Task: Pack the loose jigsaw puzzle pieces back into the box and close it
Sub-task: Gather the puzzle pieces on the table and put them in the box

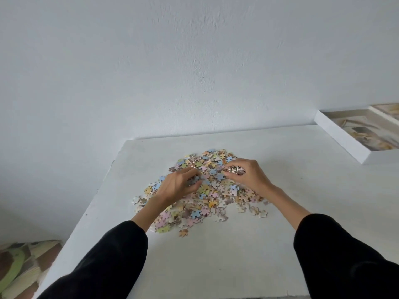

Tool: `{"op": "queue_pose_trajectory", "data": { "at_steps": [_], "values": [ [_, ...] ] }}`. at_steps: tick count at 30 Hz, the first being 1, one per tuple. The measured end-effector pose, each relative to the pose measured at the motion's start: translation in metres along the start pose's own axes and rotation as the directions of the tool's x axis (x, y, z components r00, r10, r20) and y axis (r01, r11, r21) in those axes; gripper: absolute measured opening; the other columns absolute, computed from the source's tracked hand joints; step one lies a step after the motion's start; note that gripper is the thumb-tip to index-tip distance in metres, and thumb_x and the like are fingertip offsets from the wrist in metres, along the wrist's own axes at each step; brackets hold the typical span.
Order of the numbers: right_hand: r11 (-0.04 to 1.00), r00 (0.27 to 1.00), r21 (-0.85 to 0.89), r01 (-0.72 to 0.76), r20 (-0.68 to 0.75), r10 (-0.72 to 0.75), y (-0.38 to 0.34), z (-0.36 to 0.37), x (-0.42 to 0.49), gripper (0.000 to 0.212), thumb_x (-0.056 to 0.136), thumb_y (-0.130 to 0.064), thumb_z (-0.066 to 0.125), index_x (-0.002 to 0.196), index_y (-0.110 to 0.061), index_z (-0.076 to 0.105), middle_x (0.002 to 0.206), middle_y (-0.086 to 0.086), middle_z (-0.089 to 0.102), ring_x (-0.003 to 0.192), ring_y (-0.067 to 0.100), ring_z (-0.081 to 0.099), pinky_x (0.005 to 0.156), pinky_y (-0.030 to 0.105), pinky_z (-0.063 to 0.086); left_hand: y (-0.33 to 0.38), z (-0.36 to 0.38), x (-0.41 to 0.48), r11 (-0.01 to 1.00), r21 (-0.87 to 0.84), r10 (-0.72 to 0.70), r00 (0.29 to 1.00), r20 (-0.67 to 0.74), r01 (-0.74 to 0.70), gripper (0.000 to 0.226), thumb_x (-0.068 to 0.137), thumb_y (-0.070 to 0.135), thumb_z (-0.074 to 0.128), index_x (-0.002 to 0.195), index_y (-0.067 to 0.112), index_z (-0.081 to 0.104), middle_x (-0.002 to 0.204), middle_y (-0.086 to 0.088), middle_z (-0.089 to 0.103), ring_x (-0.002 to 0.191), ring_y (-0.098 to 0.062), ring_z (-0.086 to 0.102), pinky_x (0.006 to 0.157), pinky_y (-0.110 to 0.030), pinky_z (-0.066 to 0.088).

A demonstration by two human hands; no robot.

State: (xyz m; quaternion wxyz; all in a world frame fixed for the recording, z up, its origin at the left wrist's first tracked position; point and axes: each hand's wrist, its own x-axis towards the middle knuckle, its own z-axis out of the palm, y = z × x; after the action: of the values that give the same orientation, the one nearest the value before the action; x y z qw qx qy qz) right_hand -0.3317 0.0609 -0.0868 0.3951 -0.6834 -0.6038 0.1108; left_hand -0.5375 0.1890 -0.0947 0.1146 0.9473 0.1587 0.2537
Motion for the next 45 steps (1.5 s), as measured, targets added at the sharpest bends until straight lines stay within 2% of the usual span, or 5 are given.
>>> {"op": "queue_pose_trajectory", "data": {
  "at_steps": [12, 22, 34, 39, 45],
  "values": [
    [0.994, 0.985, 0.104, 0.038, -0.17, -0.02, 0.018, -0.089, 0.013, 0.021, 0.079, -0.017, 0.071, 0.097, -0.008, 0.071, 0.092, -0.007, 0.067, 0.082, -0.007, 0.06, 0.074, 0.006, 0.044, 0.054, 0.003, 0.075, 0.972, -0.153, 0.164, 0.982, -0.095, -0.177, 0.035, 0.09, 0.044, 0.048, 0.101, 0.015, 0.065, 0.092, 0.001, 0.068, 0.07, -0.013, 0.064, 0.058, -0.034, 0.055],
    [0.997, 0.977, 0.065, 0.049, -0.209, -0.035, 0.091, -0.21, 0.009, 0.013, 0.078, -0.019, 0.071, 0.09, -0.014, 0.071, 0.086, -0.008, 0.068, 0.079, 0.007, 0.061, 0.065, 0.017, 0.043, 0.148, 0.062, 0.174, 0.948, -0.26, 0.152, 0.978, -0.141, -0.185, 0.025, 0.088, 0.037, 0.052, 0.098, 0.018, 0.065, 0.087, 0.01, 0.062, 0.062, 0.01, 0.053, 0.056, -0.026, 0.051],
    [0.995, 0.968, -0.033, 0.092, -0.232, -0.097, 0.199, -0.341, 0.013, 0.02, 0.078, -0.016, 0.072, 0.095, -0.006, 0.071, 0.089, -0.005, 0.066, 0.082, -0.005, 0.058, 0.068, 0.003, 0.042, 0.249, 0.138, 0.285, 0.939, -0.267, 0.195, 0.975, -0.106, -0.217, 0.024, 0.088, 0.034, 0.051, 0.099, 0.017, 0.064, 0.081, 0.015, 0.052, 0.054, 0.001, 0.051, 0.054, -0.018, 0.045],
    [0.997, 0.976, -0.067, 0.039, -0.214, -0.053, 0.247, -0.375, 0.016, 0.021, 0.078, -0.022, 0.072, 0.096, -0.012, 0.072, 0.092, -0.01, 0.067, 0.087, 0.004, 0.063, 0.076, 0.02, 0.05, 0.272, 0.174, 0.329, 0.94, -0.24, 0.233, 0.97, -0.069, -0.243, 0.024, 0.089, 0.031, 0.056, 0.101, 0.013, 0.065, 0.084, 0.014, 0.052, 0.064, 0.017, 0.049, 0.056, -0.007, 0.037],
    [0.993, 0.986, -0.116, 0.0, -0.164, -0.019, 0.291, -0.394, 0.024, 0.023, 0.08, -0.028, 0.07, 0.098, -0.014, 0.071, 0.1, -0.001, 0.071, 0.091, 0.009, 0.064, 0.078, 0.027, 0.048, 0.294, 0.222, 0.366, 0.94, -0.193, 0.288, 0.958, 0.002, -0.282, 0.035, 0.087, 0.041, 0.048, 0.104, 0.014, 0.063, 0.095, -0.005, 0.067, 0.075, -0.019, 0.063, 0.059, -0.027, 0.049]
  ]
}}
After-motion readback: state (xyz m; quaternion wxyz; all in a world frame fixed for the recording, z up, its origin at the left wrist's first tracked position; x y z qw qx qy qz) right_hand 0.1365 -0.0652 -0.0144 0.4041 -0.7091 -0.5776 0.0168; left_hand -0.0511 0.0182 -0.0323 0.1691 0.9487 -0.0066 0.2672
